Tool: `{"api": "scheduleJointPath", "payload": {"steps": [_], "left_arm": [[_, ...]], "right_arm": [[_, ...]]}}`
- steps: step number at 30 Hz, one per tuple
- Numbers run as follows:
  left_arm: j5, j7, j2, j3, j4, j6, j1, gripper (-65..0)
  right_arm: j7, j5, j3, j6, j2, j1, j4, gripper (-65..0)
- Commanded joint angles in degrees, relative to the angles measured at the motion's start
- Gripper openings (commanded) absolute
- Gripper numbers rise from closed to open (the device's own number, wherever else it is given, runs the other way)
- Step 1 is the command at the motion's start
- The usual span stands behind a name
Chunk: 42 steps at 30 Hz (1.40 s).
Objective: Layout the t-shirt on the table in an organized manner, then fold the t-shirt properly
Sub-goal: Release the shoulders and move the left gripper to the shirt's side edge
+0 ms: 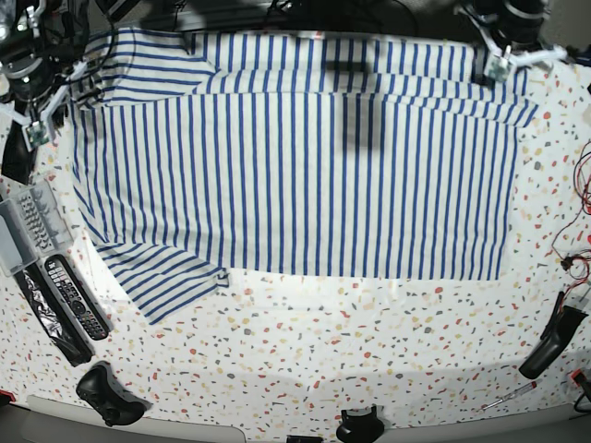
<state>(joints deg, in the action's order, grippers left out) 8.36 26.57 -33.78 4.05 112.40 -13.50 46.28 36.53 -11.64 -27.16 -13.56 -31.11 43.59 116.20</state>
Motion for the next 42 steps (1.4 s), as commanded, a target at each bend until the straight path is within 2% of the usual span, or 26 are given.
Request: {"api": "scheduleJointPath", "payload": {"steps": [1,4,7,8,9,11,13,18,23,25,29,32,38,42], "left_arm": [[-0.1,-1.9,-1.2,-2.1,2.0,-1.1,-0.2,-65.0],[-3.6,-4.4,-1.6,-7.5,2.7,-1.0,-3.5,-65.0],[-7.5,-6.1,-1.7,-12.2,2.3,-0.6,-8.9,-65.0],[-8.0,-6.7,-1.6,-13.3,2.2,-0.1,-10.7,-62.9],[-9.1,-7.7,-1.7,-14.3,2.0,0.6,-12.6,-57.6],[-12.5,-9.1,-1.6,-15.4,1.2,4.3,-16.5,-47.3],[-17.7,-9.0,-1.5,-15.3,-0.9,8.5,-21.2,-43.3],[-28.7,-5.2,-0.3,-15.3,-14.2,19.1,-34.7,-43.2],[-41.6,2.8,-0.3,-15.2,-30.0,30.3,-48.9,-43.2],[-44.3,5.0,-0.2,-15.1,-36.2,33.0,-53.7,-43.2],[-44.9,7.8,1.4,-15.1,-46.5,37.7,-61.0,-43.2],[-44.9,9.0,3.2,-15.1,-52.3,39.9,-64.5,-43.3],[-41.6,7.6,6.1,-13.7,-60.8,40.1,-68.1,-43.3],[-36.0,1.6,7.1,-11.5,-63.4,40.1,-68.3,-43.2]], "right_arm": [[-1.5,-1.0,-1.0,0.5,-0.9,-1.2,0.9,-65.0],[-1.1,-5.0,-1.0,0.4,-0.9,-4.8,0.9,-63.4],[-0.4,-8.2,-1.0,0.4,-0.9,-8.3,0.8,-44.2],[0.5,-8.6,-1.0,0.3,-0.9,-9.5,0.8,-40.2],[1.6,-8.6,-0.9,0.1,-0.9,-10.6,0.8,-38.0],[4.0,-8.5,-0.9,-1.0,-0.9,-12.6,0.8,-37.6],[6.2,-8.7,-0.9,-1.7,-0.9,-14.2,0.8,-37.6],[8.4,-10.6,-0.9,-1.7,-0.9,-15.2,0.8,-37.6],[8.5,-11.4,-0.9,-1.7,-0.9,-15.2,0.8,-37.6],[8.5,-11.3,-0.9,-1.7,-0.9,-15.2,0.8,-37.6],[8.5,-11.4,-0.9,-1.7,-0.9,-15.2,0.8,-37.6],[8.5,-11.4,-0.9,-1.7,-0.9,-15.2,0.8,-37.6],[8.9,-11.3,-0.9,-1.7,-0.9,-15.2,0.8,-37.6],[8.9,-11.3,-0.9,-1.7,-0.9,-15.2,0.8,-37.6]]}}
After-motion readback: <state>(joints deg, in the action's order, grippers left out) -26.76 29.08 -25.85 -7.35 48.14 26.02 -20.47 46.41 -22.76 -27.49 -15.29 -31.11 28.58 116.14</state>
